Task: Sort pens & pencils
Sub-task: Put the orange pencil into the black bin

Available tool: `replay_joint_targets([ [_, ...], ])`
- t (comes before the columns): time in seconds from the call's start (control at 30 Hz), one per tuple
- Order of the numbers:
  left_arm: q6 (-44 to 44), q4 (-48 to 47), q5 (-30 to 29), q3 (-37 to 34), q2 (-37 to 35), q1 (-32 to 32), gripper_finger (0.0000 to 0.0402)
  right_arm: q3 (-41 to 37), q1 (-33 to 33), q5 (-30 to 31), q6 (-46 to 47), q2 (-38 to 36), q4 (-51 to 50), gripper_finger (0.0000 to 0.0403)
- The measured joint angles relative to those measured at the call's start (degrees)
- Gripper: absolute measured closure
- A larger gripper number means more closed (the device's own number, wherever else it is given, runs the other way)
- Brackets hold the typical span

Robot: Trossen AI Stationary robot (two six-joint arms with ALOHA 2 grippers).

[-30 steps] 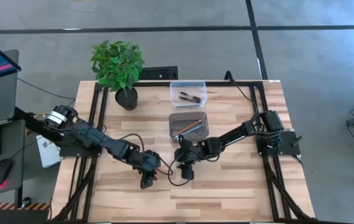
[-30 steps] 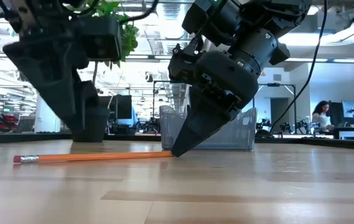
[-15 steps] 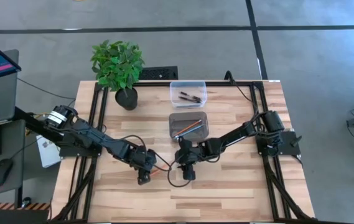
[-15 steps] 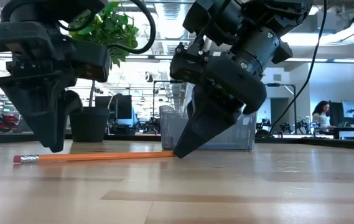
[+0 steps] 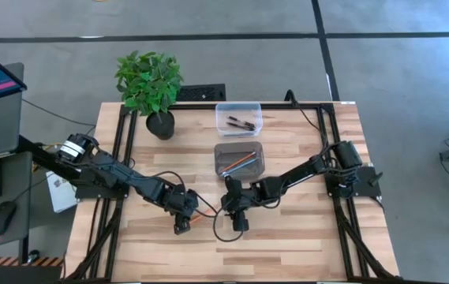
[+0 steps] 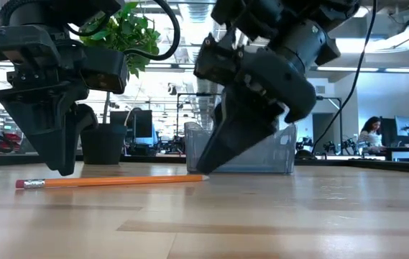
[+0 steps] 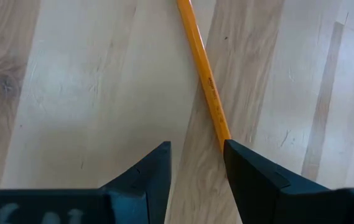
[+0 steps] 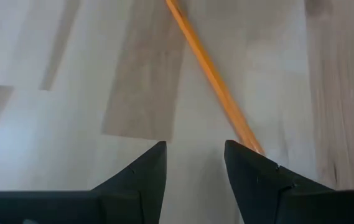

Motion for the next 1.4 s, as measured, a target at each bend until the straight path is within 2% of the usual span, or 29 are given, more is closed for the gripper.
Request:
replay_joint_targets([
  [0.1, 0.00, -0.04, 0.02, 0.00, 0.00, 0.00, 0.0264, 1.72, 0.27, 0.49, -2.07, 0.00, -0.61, 0.0217],
  [0.27, 0.00, -0.08, 0.04, 0.00, -0.02, -0.06, 0.0264, 1.92, -0.52, 4.88, -2.22, 0.00, -1.42, 0.0217],
  [0.6, -0.01, -0.52, 0.09, 0.00, -0.02, -0.09, 0.0264, 1.92, -1.44, 4.96, -3.76, 0.01, -1.35, 0.0217],
  [0.87, 0.00, -0.48, 0.14, 0.00, -0.02, -0.09, 0.0264, 2.23, -2.18, 4.54, -3.95, 3.18, -0.46, 0.0217],
  [0.97, 0.00, -0.49, 0.31, 0.00, -0.04, -0.09, 0.0264, 2.07, -2.55, 2.92, -3.67, 3.27, -0.88, 0.0219],
  [1.1, 0.39, -0.57, 0.33, 0.00, -0.04, -0.09, 0.0264, 2.22, -3.05, 0.15, -3.06, 4.68, -1.22, 0.0238],
  [1.4, 0.44, -0.59, 0.37, 0.00, -0.04, -0.09, 0.0264, 2.31, -3.34, -0.22, -1.76, 4.92, -2.81, 0.0302],
])
